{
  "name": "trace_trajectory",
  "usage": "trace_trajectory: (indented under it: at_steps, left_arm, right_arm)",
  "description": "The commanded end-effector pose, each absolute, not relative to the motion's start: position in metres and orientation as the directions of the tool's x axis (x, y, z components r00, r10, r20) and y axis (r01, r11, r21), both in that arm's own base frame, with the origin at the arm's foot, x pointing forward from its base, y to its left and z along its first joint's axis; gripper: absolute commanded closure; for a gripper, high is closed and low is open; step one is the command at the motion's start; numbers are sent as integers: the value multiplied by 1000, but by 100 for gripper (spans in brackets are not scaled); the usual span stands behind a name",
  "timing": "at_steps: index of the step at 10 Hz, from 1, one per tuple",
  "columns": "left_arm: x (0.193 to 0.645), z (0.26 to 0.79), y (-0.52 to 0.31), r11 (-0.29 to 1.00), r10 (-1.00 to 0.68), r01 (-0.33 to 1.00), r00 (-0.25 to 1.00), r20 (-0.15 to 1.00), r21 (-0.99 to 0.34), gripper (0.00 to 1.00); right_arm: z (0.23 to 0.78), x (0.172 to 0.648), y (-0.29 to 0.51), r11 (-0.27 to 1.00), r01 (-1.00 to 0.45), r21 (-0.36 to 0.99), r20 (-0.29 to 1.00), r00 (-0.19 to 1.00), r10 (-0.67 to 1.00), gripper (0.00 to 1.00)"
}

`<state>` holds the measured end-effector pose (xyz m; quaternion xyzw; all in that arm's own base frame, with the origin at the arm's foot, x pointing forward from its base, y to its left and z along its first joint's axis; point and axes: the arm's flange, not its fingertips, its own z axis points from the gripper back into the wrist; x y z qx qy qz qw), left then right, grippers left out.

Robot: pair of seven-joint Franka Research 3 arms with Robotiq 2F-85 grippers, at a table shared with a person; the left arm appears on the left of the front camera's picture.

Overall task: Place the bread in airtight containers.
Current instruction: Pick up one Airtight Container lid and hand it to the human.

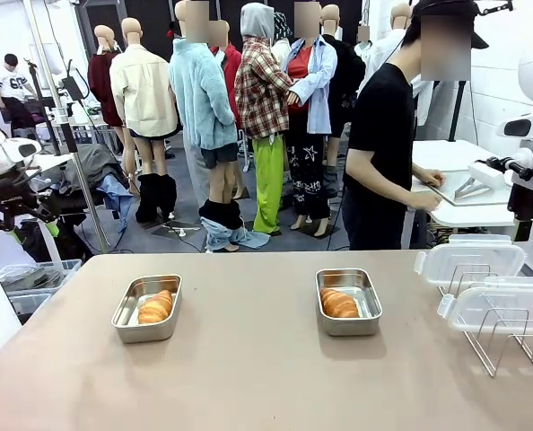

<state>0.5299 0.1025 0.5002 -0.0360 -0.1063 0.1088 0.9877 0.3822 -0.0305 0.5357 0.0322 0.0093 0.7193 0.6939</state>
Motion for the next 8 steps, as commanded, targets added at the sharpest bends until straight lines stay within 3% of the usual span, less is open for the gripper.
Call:
trace_trajectory:
  at_steps: [1, 8]
  left_arm:
    - [529, 502, 102, 973, 229, -217, 951, 208, -78, 28]
    - [529, 502, 102, 973, 229, -217, 951, 208, -78, 28]
  right_arm:
    - [533, 379, -27, -20, -998, 62, 49, -17, 999, 14]
    - [533, 379, -27, -20, -998, 62, 49, -17, 999, 14]
